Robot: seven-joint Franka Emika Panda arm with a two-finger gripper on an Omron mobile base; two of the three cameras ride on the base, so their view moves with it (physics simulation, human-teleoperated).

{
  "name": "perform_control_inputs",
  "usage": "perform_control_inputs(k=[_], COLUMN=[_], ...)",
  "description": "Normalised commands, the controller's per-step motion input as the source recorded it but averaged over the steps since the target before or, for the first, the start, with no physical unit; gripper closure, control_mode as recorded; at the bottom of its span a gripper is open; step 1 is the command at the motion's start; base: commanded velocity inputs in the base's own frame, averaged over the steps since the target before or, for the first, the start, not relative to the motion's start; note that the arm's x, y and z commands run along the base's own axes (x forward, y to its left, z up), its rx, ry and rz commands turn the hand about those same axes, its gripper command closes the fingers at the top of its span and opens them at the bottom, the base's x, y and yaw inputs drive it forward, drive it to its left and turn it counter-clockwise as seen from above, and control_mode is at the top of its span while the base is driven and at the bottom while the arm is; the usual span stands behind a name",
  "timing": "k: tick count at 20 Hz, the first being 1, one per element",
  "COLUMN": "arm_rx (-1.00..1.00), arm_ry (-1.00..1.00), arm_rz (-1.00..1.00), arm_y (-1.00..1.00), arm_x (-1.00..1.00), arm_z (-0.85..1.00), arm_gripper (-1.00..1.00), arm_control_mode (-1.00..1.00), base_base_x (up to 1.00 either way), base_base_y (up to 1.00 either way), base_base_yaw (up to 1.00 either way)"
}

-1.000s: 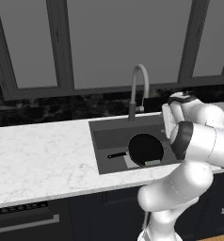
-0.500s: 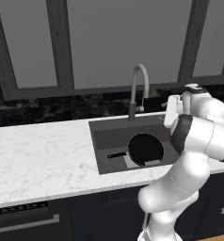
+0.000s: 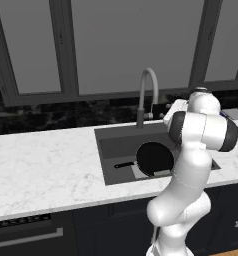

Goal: Pick the pan and sponge and place them into the sink. Then turn on the water.

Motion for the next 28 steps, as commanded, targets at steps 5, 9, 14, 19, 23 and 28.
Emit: perform_control_inputs(k=[5,9,14,19,23,28], arm_rx=[0.2,0.11,0.05,0.01,0.0,0.0], arm_ry=[0.01,0.0,0.0,0.0,0.0,0.03], arm_rz=[-0.02,0.0,0.0,0.0,-0.02,-0.06], arm_y=[0.11,0.03,0.05,0.04,0.01,-0.01], arm_x=[0.69,0.76,0.78,0.76,0.67,0.66], arm_z=[-0.18,-0.19,-0.25,-0.17,-0.08,-0.23], arm_gripper=[-1.0,-1.0,-1.0,-1.0,-1.0,-1.0], arm_control_mode=[-1.0,-1.0,-1.0,-1.0,-1.0,-1.0], base_base_x=[0.0,0.0,0.0,0.0,0.0,0.0], base_base_y=[0.0,0.0,0.0,0.0,0.0,0.0], base_base_yaw=[0.0,0.0,0.0,0.0,0.0,0.0])
